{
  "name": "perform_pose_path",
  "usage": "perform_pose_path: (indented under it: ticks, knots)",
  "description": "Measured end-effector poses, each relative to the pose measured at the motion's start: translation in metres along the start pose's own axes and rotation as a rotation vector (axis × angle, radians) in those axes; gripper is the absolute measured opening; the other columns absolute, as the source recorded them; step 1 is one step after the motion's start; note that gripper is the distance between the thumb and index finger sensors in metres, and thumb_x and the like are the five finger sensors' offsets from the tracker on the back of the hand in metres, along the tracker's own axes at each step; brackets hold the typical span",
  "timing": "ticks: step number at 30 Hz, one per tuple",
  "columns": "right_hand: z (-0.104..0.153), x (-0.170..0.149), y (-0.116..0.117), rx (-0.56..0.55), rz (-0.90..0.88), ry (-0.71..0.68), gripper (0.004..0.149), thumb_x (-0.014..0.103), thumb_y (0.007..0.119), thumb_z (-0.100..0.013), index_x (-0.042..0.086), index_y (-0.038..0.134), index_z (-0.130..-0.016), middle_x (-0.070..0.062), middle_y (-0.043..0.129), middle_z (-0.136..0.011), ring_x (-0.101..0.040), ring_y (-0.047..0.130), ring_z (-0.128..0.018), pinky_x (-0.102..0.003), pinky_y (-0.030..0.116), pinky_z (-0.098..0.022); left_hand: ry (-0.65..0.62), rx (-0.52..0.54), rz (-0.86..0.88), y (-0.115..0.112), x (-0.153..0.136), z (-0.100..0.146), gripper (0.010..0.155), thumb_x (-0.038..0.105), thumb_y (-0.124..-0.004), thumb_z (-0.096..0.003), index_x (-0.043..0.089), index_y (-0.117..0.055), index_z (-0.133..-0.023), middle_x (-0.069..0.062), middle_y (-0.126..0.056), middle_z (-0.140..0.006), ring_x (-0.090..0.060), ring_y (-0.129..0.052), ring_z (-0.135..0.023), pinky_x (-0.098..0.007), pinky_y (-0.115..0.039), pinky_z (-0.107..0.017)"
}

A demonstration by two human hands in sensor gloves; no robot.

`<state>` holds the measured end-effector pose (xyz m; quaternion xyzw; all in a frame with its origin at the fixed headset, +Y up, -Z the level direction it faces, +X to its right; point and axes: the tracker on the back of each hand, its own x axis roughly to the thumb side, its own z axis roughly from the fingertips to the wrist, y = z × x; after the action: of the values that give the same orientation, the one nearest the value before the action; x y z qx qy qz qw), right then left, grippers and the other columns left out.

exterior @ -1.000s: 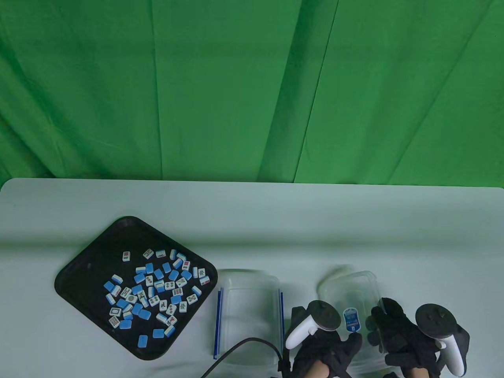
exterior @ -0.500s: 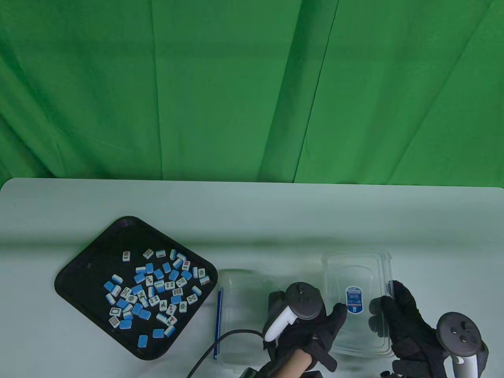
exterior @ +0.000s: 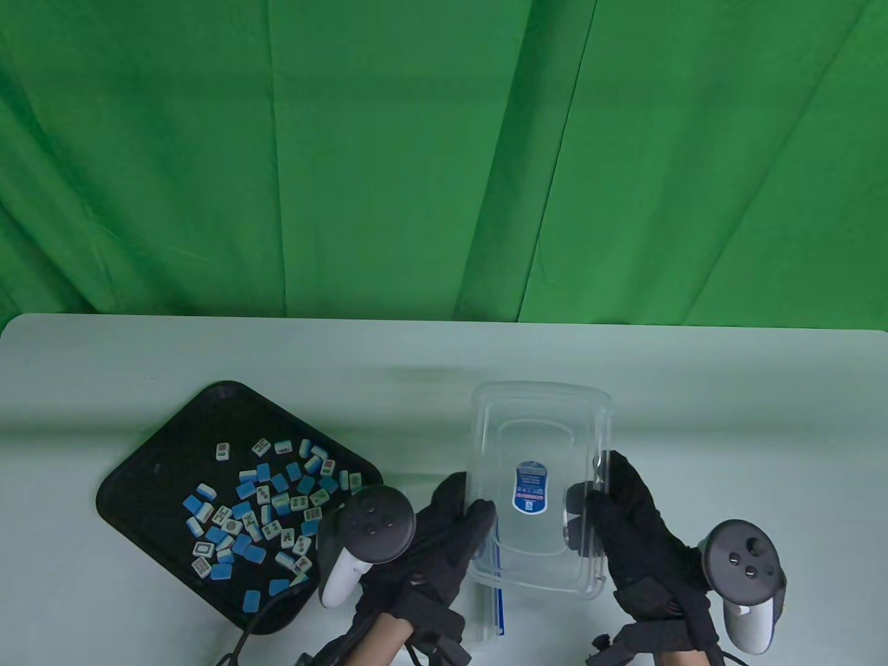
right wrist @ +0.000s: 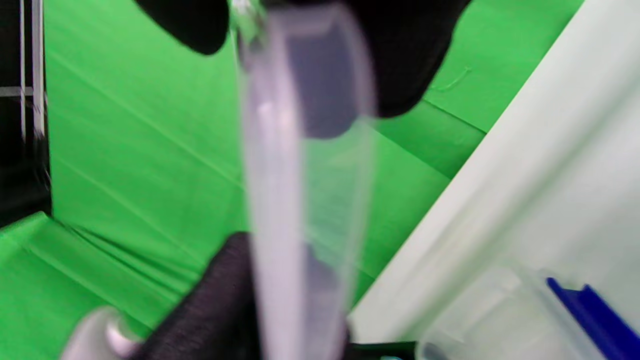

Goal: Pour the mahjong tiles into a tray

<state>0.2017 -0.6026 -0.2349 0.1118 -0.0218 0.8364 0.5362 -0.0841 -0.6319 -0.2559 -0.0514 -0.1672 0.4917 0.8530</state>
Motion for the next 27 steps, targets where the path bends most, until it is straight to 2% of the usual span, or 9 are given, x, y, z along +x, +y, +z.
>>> perform_pose_path:
  ticks: [3, 7, 15, 22, 27]
  knots:
    - [-0.003, 0.012, 0.021, 0.002, 0.227, 0.015, 0.076, 0.05, 0.065, -0.07, 0.006, 0.03, -0.122, -0.011, 0.074, -0.102, -0.025, 0.091, -0.071, -0.041, 0.081, -0.058, -0.025, 0.047, -0.037, 0.019, -0.01, 0.012, 0.068, 0.039, -0.063, -0.0684, -0.011, -0.046, -0.111, -0.021, -0.088, -0.085, -0.029, -0.1, -0.057, -0.043, -0.084, -0.04]
    - [-0.006, 0.011, 0.042, 0.025, 0.284, 0.039, 0.076, 0.052, 0.065, -0.07, 0.006, 0.034, -0.121, -0.005, 0.082, -0.09, -0.021, 0.093, -0.062, -0.039, 0.083, -0.053, -0.029, 0.064, -0.102, 0.027, -0.033, 0.025, 0.066, 0.04, -0.065, -0.0681, -0.012, -0.054, -0.108, -0.02, -0.093, -0.08, -0.028, -0.103, -0.052, -0.041, -0.087, -0.036]
    - [-0.009, -0.02, 0.079, 0.05, 0.375, 0.096, 0.077, 0.053, 0.065, -0.069, 0.001, 0.038, -0.119, -0.002, 0.085, -0.082, -0.017, 0.094, -0.055, -0.037, 0.084, -0.049, 0.017, 0.053, -0.21, 0.013, -0.079, 0.034, 0.066, 0.044, -0.064, -0.0667, -0.011, -0.068, -0.102, -0.017, -0.101, -0.069, -0.025, -0.106, -0.043, -0.039, -0.088, -0.031]
    - [-0.008, -0.048, 0.091, 0.109, 0.436, 0.147, 0.079, 0.056, 0.066, -0.068, 0.0, 0.04, -0.118, -0.002, 0.086, -0.081, -0.018, 0.094, -0.054, -0.037, 0.084, -0.049, 0.062, 0.049, -0.265, 0.007, -0.091, 0.039, 0.065, 0.046, -0.066, -0.0656, -0.01, -0.072, -0.099, -0.014, -0.102, -0.064, -0.022, -0.106, -0.039, -0.038, -0.088, -0.029]
    - [-0.006, -0.054, 0.094, 0.122, 0.5, 0.14, 0.079, 0.057, 0.065, -0.067, 0.001, 0.043, -0.118, -0.002, 0.087, -0.08, -0.018, 0.094, -0.053, -0.037, 0.085, -0.048, 0.077, 0.026, -0.324, 0.002, -0.095, 0.042, 0.066, 0.047, -0.066, -0.0653, -0.01, -0.072, -0.099, -0.013, -0.102, -0.063, -0.022, -0.106, -0.038, -0.038, -0.088, -0.028]
